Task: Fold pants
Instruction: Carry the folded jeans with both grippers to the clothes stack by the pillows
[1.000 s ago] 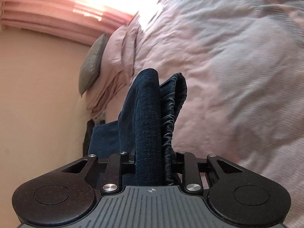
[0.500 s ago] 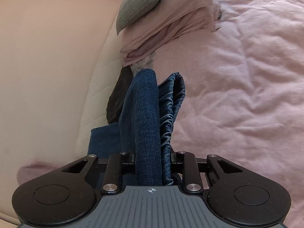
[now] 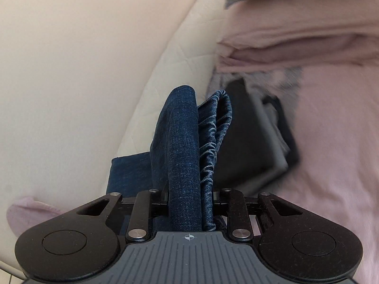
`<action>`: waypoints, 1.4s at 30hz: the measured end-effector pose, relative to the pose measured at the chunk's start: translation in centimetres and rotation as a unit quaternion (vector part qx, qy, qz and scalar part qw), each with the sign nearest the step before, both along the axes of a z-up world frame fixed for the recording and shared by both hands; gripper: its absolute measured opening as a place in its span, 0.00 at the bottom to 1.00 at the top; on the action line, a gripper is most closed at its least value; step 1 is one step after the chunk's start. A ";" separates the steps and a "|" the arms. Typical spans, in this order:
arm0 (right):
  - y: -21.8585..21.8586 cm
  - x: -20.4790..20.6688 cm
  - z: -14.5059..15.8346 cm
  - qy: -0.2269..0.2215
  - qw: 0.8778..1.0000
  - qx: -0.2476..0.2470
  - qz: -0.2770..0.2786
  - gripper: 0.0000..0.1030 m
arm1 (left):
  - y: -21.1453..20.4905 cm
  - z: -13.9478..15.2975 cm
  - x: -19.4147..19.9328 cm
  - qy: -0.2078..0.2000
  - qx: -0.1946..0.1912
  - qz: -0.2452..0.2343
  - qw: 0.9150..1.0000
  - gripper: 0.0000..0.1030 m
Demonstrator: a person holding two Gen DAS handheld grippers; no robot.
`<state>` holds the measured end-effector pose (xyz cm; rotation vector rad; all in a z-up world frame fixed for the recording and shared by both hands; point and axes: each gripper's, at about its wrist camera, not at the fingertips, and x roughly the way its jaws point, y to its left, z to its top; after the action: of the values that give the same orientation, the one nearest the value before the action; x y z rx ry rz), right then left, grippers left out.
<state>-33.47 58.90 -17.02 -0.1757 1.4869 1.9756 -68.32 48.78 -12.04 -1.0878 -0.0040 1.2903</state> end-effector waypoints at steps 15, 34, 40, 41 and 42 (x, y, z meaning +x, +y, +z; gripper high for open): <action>16.5 -8.0 -5.0 -0.008 1.000 -0.003 0.007 0.22 | 14.5 -5.7 -6.9 0.003 -0.003 0.031 1.000 0.19; 12.8 -10.1 -4.6 -0.292 0.939 0.175 -0.046 0.42 | 15.1 -9.2 -7.2 0.173 -0.021 0.067 0.982 0.23; 13.7 -16.7 -5.7 -0.387 0.884 0.263 -0.001 0.09 | 18.3 -8.4 -2.5 0.261 -0.002 0.017 0.965 0.22; 13.9 -17.3 -6.7 -0.399 0.878 0.265 0.000 0.08 | 18.9 -9.2 -1.9 0.266 -0.013 0.013 0.964 0.22; 14.1 -17.7 -7.8 -0.414 0.870 0.268 0.002 0.08 | 19.4 -10.2 -1.5 0.270 -0.026 0.014 0.962 0.22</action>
<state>-51.20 73.00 -24.82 -0.6772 0.3734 1.8595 -69.85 68.15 -22.28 -0.7514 0.4286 1.5849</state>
